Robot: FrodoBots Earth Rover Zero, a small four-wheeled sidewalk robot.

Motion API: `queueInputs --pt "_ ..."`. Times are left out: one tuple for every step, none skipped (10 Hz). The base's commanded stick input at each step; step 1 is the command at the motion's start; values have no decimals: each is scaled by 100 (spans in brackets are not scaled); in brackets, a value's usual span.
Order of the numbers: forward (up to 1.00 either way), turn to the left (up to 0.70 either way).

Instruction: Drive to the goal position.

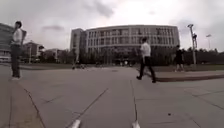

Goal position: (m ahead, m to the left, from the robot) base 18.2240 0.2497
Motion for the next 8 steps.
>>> queueInputs --pt "70 0" --pt "70 0" --pt "70 0" --pt "70 0" --pt "70 0" --pt "70 0" --pt "70 0" --pt "70 0"
